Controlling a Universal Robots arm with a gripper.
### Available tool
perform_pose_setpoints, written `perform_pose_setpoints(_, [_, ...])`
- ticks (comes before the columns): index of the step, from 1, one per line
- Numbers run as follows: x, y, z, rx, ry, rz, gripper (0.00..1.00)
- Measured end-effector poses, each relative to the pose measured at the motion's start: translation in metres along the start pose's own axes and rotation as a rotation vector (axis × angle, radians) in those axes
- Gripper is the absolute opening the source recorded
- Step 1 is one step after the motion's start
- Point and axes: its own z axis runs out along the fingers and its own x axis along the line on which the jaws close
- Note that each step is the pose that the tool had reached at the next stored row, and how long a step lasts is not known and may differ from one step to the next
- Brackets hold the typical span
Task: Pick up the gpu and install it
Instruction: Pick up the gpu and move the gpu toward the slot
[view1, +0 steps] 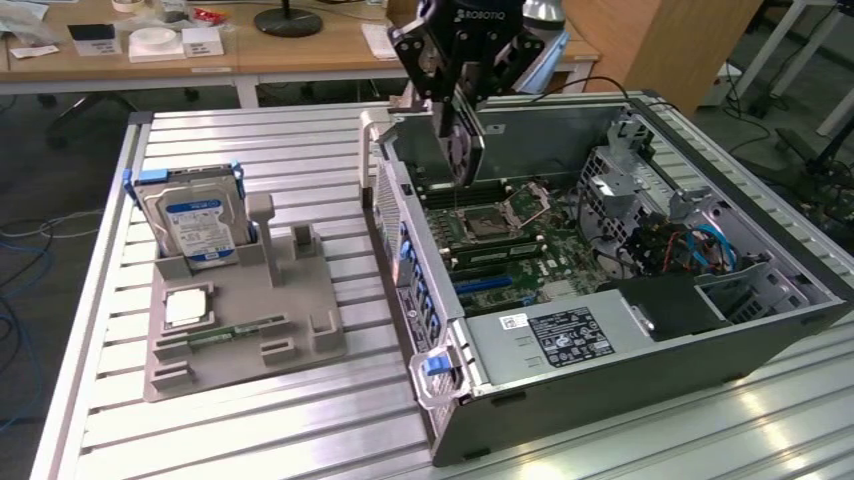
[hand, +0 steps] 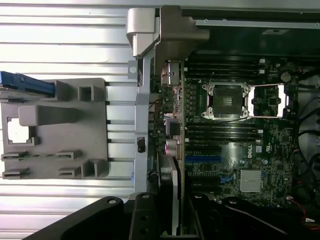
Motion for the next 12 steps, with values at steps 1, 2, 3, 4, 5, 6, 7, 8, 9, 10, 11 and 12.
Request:
perform_pose_setpoints(1, [-0.001, 0.0000, 0.0001, 0.0000, 0.0000, 0.000, 0.28])
perform_pose_setpoints(2, [-0.003, 0.0000, 0.0001, 0.0000, 0.0000, 0.000, 0.28])
perform_pose_setpoints(3, [-0.004, 0.0000, 0.0001, 0.0000, 0.0000, 0.000, 0.28])
perform_pose_setpoints(4, [-0.005, 0.0000, 0.0003, -0.0001, 0.0000, 0.000, 0.28])
perform_pose_setpoints(5, [-0.007, 0.0000, 0.0003, 0.0000, 0.0000, 0.000, 0.28])
perform_pose_setpoints(6, [-0.009, 0.0000, 0.0003, 0.0000, 0.0000, 0.000, 0.28])
perform_pose_setpoints(7, [-0.011, 0.0000, 0.0004, 0.0000, 0.0000, 0.000, 0.28])
perform_pose_setpoints(8, [-0.012, 0.0000, 0.0004, 0.0000, 0.0000, 0.000, 0.28])
perform_pose_setpoints(9, [-0.014, 0.0000, 0.0004, 0.0000, 0.0000, 0.000, 0.28])
perform_pose_setpoints(10, [-0.016, 0.0000, 0.0005, 0.0000, 0.0000, 0.000, 0.28])
perform_pose_setpoints(11, [-0.017, 0.0000, 0.0005, -0.0001, 0.0000, 0.000, 0.28])
perform_pose_setpoints(12, [-0.018, 0.0000, 0.0006, 0.0000, 0.0000, 0.000, 0.28])
